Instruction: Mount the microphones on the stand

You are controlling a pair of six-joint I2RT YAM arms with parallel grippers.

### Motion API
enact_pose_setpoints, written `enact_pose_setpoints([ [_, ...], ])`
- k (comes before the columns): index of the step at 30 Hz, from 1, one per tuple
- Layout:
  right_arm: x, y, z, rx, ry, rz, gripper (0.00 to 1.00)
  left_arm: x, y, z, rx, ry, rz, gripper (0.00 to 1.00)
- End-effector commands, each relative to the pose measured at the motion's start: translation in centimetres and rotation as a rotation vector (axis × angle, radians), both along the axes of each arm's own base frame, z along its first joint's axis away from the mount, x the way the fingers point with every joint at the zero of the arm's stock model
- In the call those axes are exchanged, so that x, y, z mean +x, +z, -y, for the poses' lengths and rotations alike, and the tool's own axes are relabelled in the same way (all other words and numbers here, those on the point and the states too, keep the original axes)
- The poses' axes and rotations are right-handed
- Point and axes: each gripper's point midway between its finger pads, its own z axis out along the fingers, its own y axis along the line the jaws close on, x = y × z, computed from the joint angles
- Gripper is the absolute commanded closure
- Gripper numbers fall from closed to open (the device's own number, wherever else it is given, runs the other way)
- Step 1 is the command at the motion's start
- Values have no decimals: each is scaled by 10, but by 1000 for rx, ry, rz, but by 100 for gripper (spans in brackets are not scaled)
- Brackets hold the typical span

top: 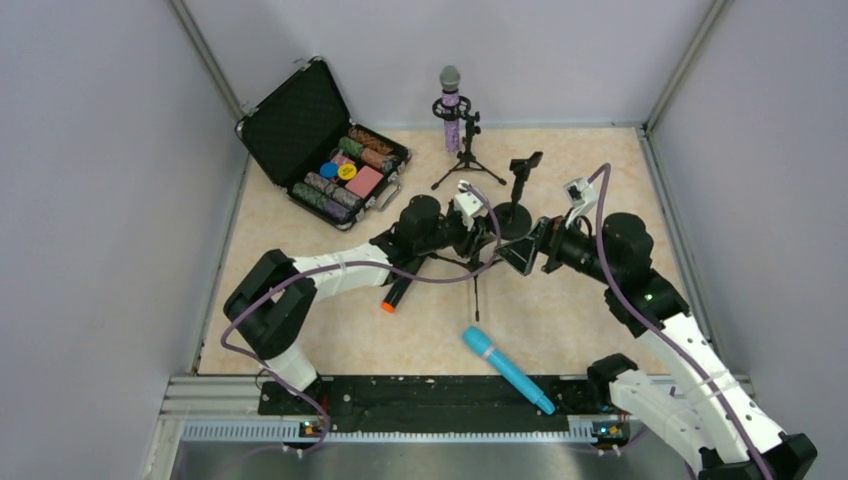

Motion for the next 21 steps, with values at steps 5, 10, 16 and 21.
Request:
enact_pose_setpoints([
  [5, 8, 15, 2, -4, -11, 59, 2, -12, 3, -10, 34, 39, 17, 63],
  [10, 8, 9, 3, -16, -17, 51, 2, -14, -6, -15, 63, 64, 20, 61],
  [16, 10, 4, 4, -30, -19, 46, 2, -17, -13, -20, 84, 86, 26, 60],
  [21, 11, -2, 3, -37, -17, 35, 2, -20, -17, -22, 96, 99, 30, 44],
])
